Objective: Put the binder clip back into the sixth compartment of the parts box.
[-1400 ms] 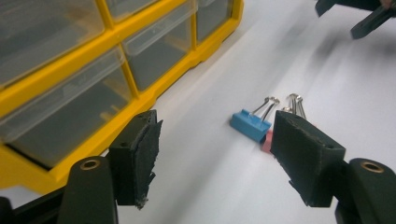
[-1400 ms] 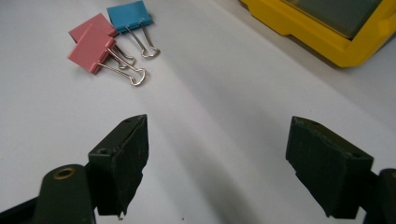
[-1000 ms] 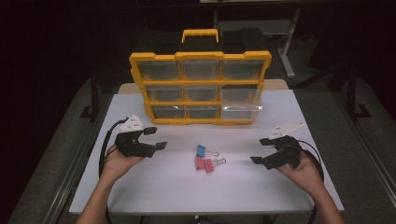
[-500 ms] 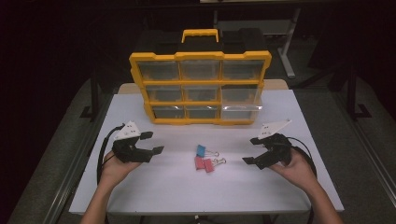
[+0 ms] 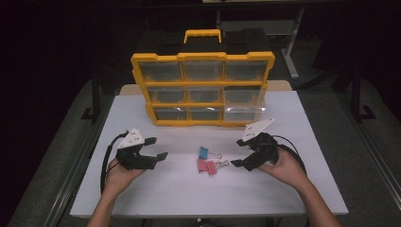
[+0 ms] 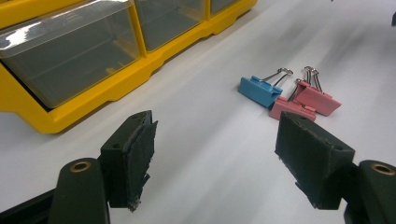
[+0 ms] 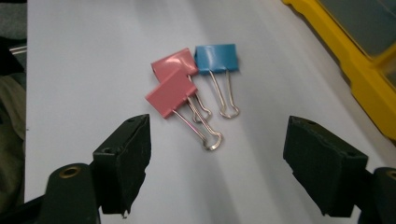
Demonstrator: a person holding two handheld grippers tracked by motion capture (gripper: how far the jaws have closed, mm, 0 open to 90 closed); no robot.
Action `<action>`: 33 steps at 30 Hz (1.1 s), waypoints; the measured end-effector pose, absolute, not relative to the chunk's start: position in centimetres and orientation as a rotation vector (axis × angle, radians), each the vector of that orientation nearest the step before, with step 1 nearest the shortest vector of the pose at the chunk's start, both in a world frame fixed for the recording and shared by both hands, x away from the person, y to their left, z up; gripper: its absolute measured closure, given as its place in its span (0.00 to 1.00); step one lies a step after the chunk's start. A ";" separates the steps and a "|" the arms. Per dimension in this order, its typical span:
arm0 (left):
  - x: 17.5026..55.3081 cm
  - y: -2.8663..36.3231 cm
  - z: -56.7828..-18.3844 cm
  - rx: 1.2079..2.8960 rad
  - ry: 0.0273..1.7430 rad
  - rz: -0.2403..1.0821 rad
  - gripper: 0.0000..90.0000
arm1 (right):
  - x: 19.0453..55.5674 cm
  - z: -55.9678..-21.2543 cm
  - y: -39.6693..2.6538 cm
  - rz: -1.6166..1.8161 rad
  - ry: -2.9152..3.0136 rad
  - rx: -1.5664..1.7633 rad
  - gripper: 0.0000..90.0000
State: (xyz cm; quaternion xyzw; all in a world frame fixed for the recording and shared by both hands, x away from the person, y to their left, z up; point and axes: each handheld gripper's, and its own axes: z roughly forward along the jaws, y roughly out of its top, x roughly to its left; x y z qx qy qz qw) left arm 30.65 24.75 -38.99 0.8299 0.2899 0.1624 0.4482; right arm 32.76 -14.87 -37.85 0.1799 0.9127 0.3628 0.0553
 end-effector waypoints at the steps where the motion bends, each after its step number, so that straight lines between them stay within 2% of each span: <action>1: 30.6 24.7 -39.0 2.055 0.719 0.402 0.31 | 32.8 -37.9 -14.4 1.094 2.776 0.524 0.25; 18: 30.7 24.5 -39.3 2.071 0.707 0.390 0.30 | 33.9 -40.0 -9.3 1.025 2.882 0.278 0.30; 33: 30.6 24.6 -39.6 2.056 0.718 0.380 0.29 | 34.0 -42.1 -7.1 0.925 2.961 0.194 0.33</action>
